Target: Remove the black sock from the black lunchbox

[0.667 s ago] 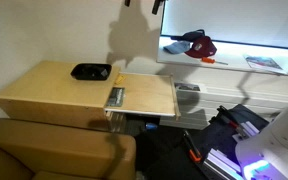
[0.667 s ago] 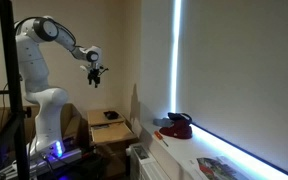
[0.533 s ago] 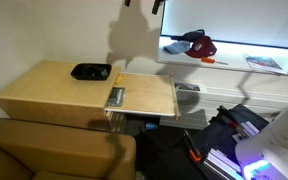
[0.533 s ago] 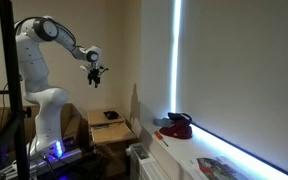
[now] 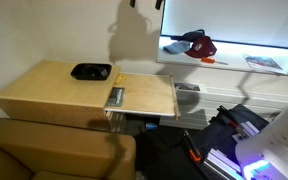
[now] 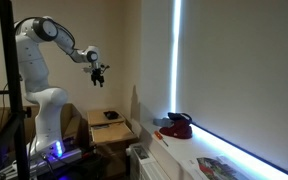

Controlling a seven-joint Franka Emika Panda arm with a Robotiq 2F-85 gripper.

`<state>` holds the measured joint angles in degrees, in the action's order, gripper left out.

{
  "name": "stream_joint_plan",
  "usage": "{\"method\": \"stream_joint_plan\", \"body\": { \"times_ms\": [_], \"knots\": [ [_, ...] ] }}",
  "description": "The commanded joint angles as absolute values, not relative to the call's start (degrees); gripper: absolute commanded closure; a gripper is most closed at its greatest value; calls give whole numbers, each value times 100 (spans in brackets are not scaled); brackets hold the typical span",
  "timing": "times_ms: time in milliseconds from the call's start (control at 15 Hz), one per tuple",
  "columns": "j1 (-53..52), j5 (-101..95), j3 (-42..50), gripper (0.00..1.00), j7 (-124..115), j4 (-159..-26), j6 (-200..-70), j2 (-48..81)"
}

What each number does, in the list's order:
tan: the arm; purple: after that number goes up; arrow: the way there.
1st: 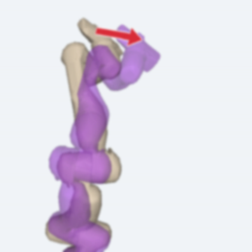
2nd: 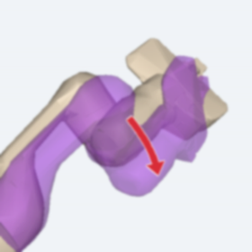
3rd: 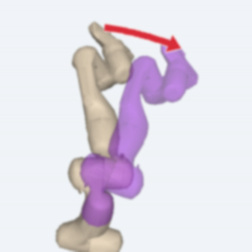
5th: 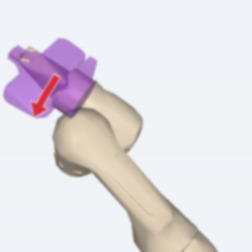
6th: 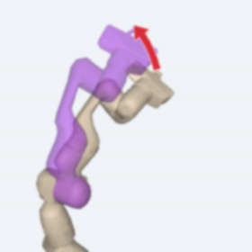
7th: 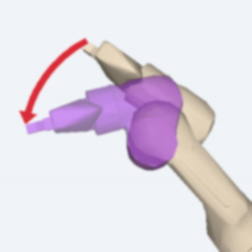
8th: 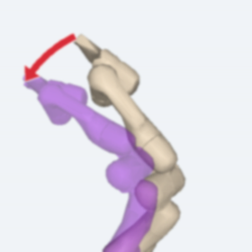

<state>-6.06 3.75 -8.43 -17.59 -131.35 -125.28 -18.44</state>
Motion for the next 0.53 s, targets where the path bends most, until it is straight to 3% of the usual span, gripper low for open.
{"method": "stream_joint_plan", "body": {
  "times_ms": [0, 267, 333, 467],
  "knots": [
    [-578, -265, -1354, 0, -2441, -13257, -13802, -833],
    [-752, -1564, -1598, 0, -4116, -12549, -14523, 554],
    [-856, -1136, -1436, 0, -3594, -13086, -14475, -57],
    [-974, -1215, -1372, 0, -3753, -12961, -14498, 216]
  ]
}}
